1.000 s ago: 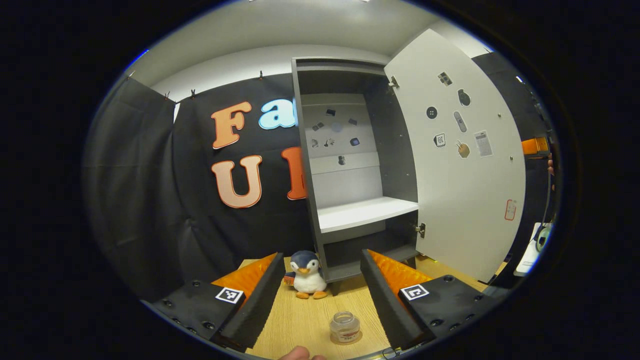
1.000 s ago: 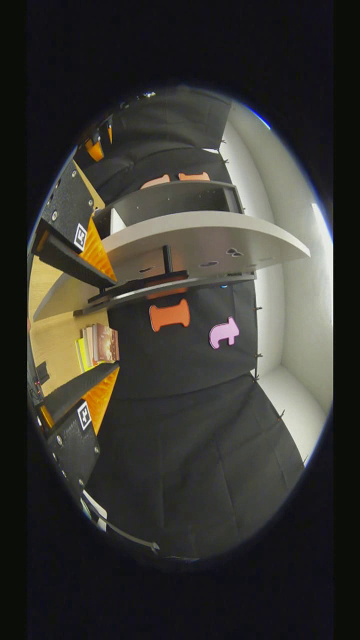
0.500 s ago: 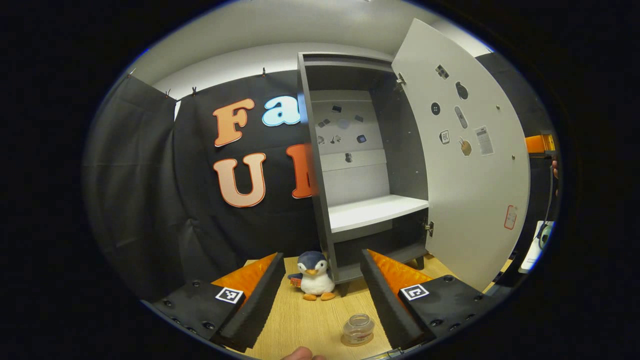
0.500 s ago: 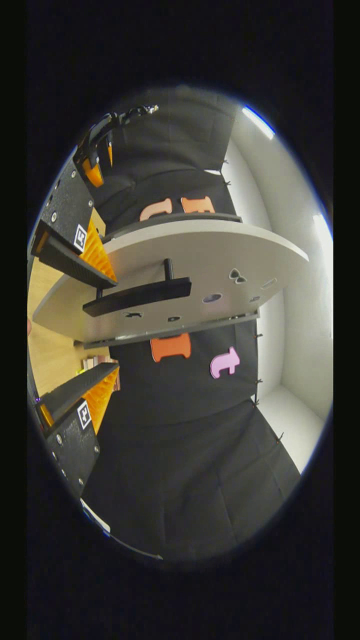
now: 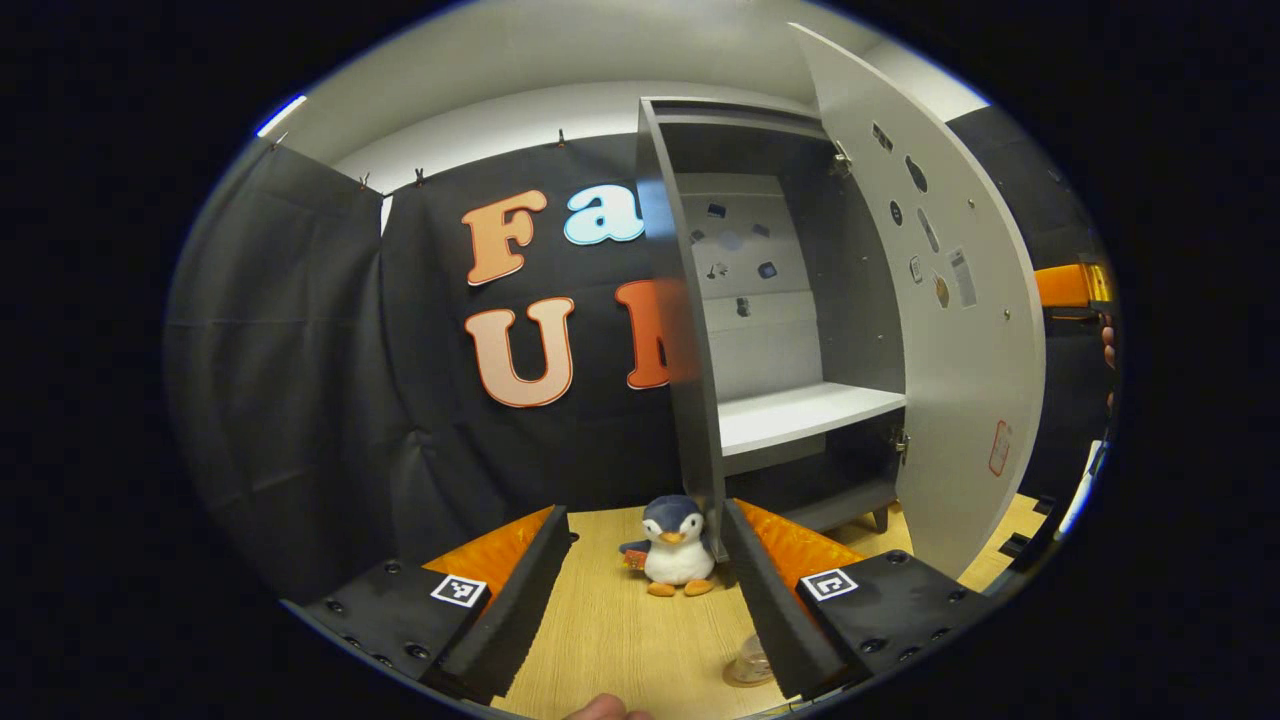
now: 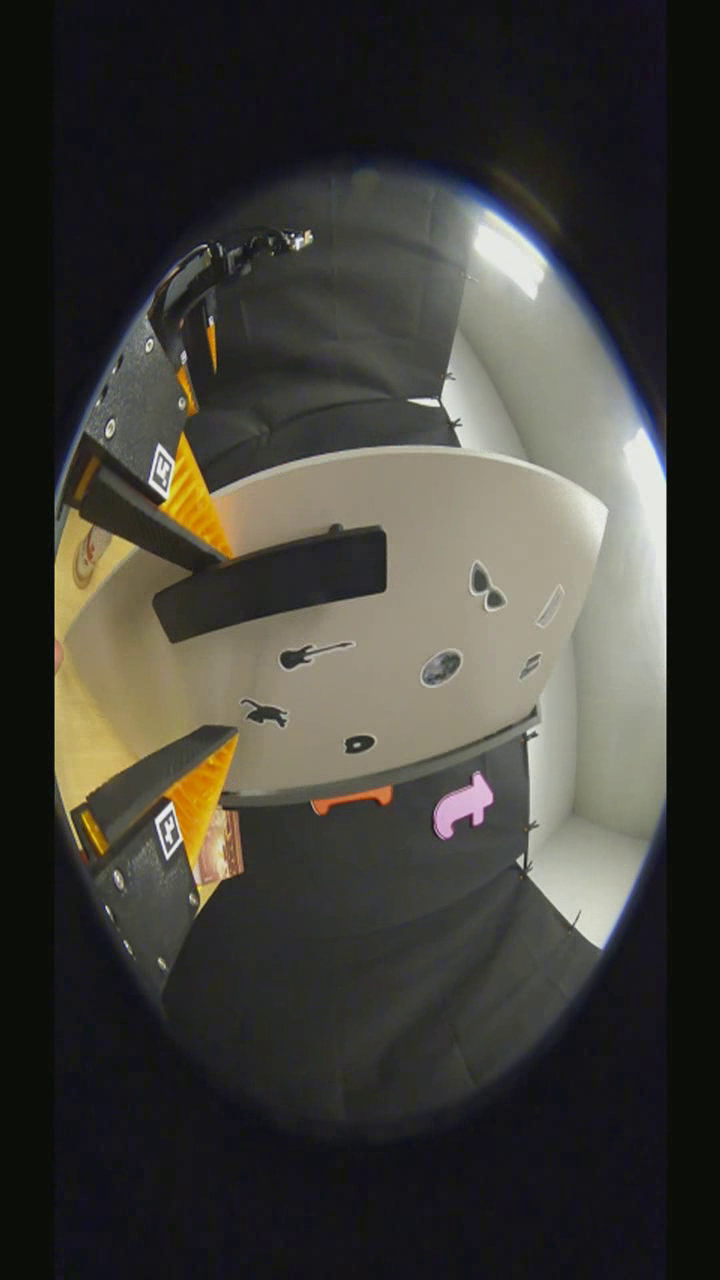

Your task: Open the cabinet door with the right hand, grasp the bottle in the cabinet with the left hand and place it on the coaster, then close the cabinet door with the right hand.

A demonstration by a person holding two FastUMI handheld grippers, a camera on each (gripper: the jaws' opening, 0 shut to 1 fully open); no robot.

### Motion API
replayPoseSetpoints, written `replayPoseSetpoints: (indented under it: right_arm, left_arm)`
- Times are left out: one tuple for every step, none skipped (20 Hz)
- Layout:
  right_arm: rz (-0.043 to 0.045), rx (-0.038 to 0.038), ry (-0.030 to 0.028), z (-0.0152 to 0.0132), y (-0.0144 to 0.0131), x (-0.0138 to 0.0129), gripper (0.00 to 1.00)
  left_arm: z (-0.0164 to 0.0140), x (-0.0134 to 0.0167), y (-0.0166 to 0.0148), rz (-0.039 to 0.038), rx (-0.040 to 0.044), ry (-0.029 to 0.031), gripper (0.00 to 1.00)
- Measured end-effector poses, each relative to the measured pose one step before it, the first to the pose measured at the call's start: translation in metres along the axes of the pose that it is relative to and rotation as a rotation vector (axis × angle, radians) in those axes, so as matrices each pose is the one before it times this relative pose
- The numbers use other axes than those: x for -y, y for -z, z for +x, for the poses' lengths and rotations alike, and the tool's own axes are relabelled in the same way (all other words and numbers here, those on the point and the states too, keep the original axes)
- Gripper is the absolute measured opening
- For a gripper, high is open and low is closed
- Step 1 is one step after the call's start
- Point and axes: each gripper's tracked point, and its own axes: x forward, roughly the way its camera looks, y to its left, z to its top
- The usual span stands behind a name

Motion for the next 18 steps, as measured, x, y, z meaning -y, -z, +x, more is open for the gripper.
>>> replayPoseSetpoints:
  right_arm:
    - [-0.00456,0.00124,-0.00798,0.00765,0.00181,-0.00682,0.94]
    - [0.00037,0.00159,-0.00854,0.00872,0.00048,-0.00452,0.94]
    - [-0.00591,-0.00269,-0.00858,0.00749,0.00128,-0.00401,0.95]
    - [-0.00568,0.00134,-0.01151,0.01031,0.00028,-0.00685,0.96]
    - [-0.01257,-0.00389,-0.01032,0.01413,0.00170,-0.01029,1.00]
    - [-0.01598,-0.00021,-0.00548,0.01261,0.00092,-0.00773,1.00]
    - [-0.01899,-0.00054,-0.00409,0.01190,0.00052,-0.00917,1.00]
    - [-0.01377,-0.00096,-0.00260,0.01000,0.00218,-0.00770,0.98]
    - [-0.01037,0.00030,-0.00249,0.01027,0.00144,-0.00902,0.98]
    - [-0.00938,0.00165,-0.00337,0.00834,0.00014,-0.00733,1.00]
    - [-0.00059,-0.00095,-0.00195,0.00837,0.00088,-0.00461,1.00]
    - [0.00667,-0.00141,-0.00178,0.00779,0.00058,-0.00276,1.00]
    - [0.01009,-0.00215,-0.00210,0.00822,0.00100,-0.00165,1.00]
    - [0.00739,-0.00049,-0.00249,0.00834,0.00144,-0.00203,0.97]
    - [0.00616,-0.00140,0.00080,0.00911,0.00196,-0.00068,0.97]
    - [0.00173,-0.00151,0.00336,0.00640,0.00170,-0.00119,0.97]
    - [-0.00511,-0.00039,0.00527,0.00641,0.00007,-0.00274,0.98]
    - [-0.00946,-0.00082,0.00678,0.00728,0.00016,-0.00357,0.93]
  left_arm:
    - [0.00271,-0.00427,0.00179,-0.00260,-0.00330,-0.00709,0.96]
    - [0.00174,-0.00479,0.00168,-0.00152,-0.00367,-0.01152,0.98]
    - [0.00174,-0.00462,0.00154,-0.00211,-0.00311,-0.00646,0.96]
    - [0.00266,-0.00482,0.00196,-0.00185,-0.00215,-0.00820,0.96]
    - [0.00275,-0.00507,0.00106,-0.00167,-0.00185,-0.00741,0.96]
    - [0.00331,-0.00514,0.00188,-0.00056,-0.00185,-0.00642,0.99]
    - [0.00258,-0.00698,0.00001,-0.00103,0.00040,-0.01061,0.98]
    - [0.00369,-0.00587,0.00139,-0.00441,-0.00234,-0.00919,0.99]
    - [0.00365,-0.00575,0.00111,-0.00568,-0.00314,-0.00769,0.98]
    - [0.00244,-0.00642,0.00032,-0.00313,-0.00307,-0.00787,0.99]
    - [0.00482,-0.00660,0.00128,-0.00334,-0.00287,-0.00786,0.99]
    - [0.00423,-0.00543,0.00068,-0.00340,-0.00094,-0.00587,0.98]
    - [0.00374,-0.00480,0.00076,-0.00453,-0.00068,-0.00511,0.98]
    - [0.00339,-0.00453,-0.00041,-0.00421,-0.00027,-0.00201,0.98]
    - [0.00436,-0.00416,0.00086,-0.00365,0.00072,-0.00206,0.99]
    - [0.00398,-0.00315,-0.00053,-0.00216,0.00224,-0.00039,0.98]
    - [0.00305,-0.00305,0.00096,-0.00238,0.00173,-0.00083,0.98]
    - [0.00448,-0.00173,0.00041,-0.00266,0.00139,0.00248,0.98]
